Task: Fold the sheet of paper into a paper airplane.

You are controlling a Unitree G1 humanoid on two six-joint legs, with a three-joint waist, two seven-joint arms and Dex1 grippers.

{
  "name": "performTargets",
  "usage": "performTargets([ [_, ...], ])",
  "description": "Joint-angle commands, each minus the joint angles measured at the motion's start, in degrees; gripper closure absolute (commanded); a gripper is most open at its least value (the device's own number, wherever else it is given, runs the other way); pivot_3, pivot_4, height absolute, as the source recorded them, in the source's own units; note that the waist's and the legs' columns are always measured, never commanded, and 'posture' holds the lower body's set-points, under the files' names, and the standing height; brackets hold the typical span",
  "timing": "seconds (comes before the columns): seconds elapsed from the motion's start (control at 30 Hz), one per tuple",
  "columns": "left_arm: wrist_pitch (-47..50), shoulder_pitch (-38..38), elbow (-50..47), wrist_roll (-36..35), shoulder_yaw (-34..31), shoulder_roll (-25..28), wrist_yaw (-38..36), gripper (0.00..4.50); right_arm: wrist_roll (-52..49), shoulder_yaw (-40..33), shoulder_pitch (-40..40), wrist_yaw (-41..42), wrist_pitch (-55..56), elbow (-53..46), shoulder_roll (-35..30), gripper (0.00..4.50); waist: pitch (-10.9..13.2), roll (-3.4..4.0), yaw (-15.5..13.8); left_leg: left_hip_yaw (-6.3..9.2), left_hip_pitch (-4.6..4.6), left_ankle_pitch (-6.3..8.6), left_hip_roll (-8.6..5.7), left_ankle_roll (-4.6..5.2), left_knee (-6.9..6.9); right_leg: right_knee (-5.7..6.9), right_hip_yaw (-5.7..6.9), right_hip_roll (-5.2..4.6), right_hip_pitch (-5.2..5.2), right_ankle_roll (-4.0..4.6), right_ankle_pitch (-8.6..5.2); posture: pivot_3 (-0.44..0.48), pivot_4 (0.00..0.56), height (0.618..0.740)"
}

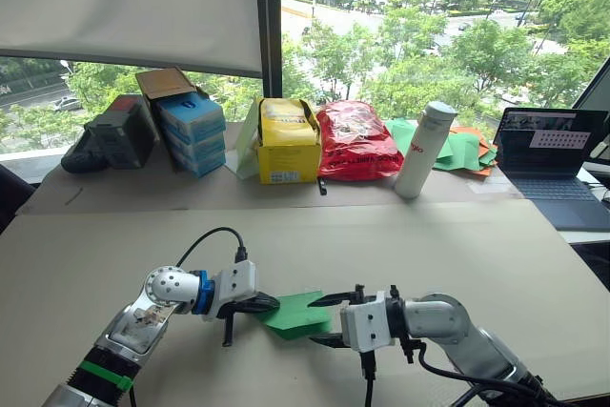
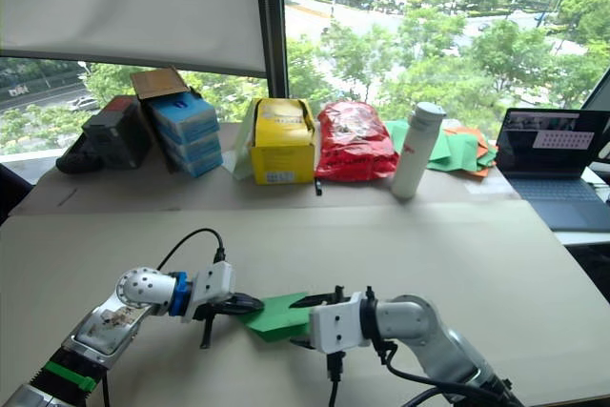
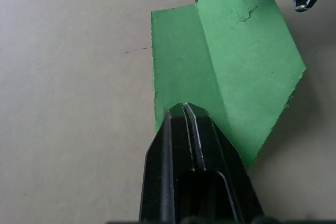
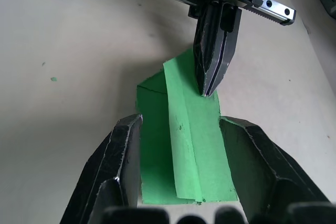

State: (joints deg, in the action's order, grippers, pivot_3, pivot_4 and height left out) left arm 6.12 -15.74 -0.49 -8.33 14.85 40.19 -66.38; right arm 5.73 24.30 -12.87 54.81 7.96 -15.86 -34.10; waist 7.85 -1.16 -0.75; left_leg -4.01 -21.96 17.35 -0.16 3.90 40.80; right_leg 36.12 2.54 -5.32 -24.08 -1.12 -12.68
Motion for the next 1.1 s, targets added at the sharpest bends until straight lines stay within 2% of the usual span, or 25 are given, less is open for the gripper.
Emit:
performTargets([
  [0.03,0.9,1.3,2.0,3.6,1.2,1.4,1.0,4.5,0.2,0.0,-0.9,-0.2,2.1,0.4,0.3,2.71,0.0,0.0,0.0,0.0,0.0,0.0,0.0,0.0,0.0,0.0,0.0,0.0,0.0,0.0,0.0,0.0,0.15,0.74],
  [0.2,0.9,1.4,1.8,3.7,1.3,1.5,1.3,4.5,0.6,-0.1,-2.0,-0.3,3.0,2.6,0.7,4.44,0.0,0.0,0.1,0.0,0.01,-0.01,0.01,-0.02,0.0,0.01,-0.01,0.01,0.0,0.0,0.0,0.0,0.15,0.74],
  [0.37,0.0,1.4,1.7,4.1,1.3,1.7,1.7,4.5,-2.0,-0.2,-3.3,1.2,-0.7,2.7,2.0,4.48,0.0,0.0,0.1,0.0,0.0,-0.01,0.01,-0.02,0.0,0.01,-0.02,0.01,-0.01,0.0,0.0,0.0,0.15,0.74],
  [0.53,-0.7,0.8,1.9,4.4,1.3,1.5,1.5,4.5,-7.6,-0.4,-5.1,5.3,-14.6,2.0,3.1,4.48,0.0,0.0,0.1,0.0,0.01,-0.01,0.02,-0.02,0.0,0.01,-0.03,-0.01,0.0,0.01,0.0,0.0,0.15,0.74],
  [0.7,-1.0,0.8,1.8,4.6,1.3,1.4,1.3,4.5,-8.1,-0.9,-9.9,3.3,-24.6,6.0,6.5,4.48,0.0,0.01,0.1,0.01,0.0,-0.01,0.04,-0.02,-0.02,0.04,-0.04,-0.04,-0.04,0.03,0.01,0.0,0.15,0.74],
  [0.9,-1.1,1.4,1.4,4.4,1.0,1.4,1.7,4.5,-7.0,-0.1,-12.1,2.8,-26.3,9.5,7.9,4.48,0.0,0.02,0.2,0.0,-0.03,-0.01,0.02,-0.02,-0.02,0.02,-0.02,-0.07,-0.06,0.03,0.02,0.0,0.15,0.74],
  [1.1,0.0,1.4,0.1,4.0,-0.2,1.7,2.9,4.5,-2.7,3.6,-13.3,2.2,-27.4,13.3,7.6,4.48,0.0,0.03,0.2,0.0,-0.02,-0.01,0.02,-0.03,-0.03,0.02,-0.03,-0.07,-0.06,0.03,0.02,0.0,0.15,0.74],
])
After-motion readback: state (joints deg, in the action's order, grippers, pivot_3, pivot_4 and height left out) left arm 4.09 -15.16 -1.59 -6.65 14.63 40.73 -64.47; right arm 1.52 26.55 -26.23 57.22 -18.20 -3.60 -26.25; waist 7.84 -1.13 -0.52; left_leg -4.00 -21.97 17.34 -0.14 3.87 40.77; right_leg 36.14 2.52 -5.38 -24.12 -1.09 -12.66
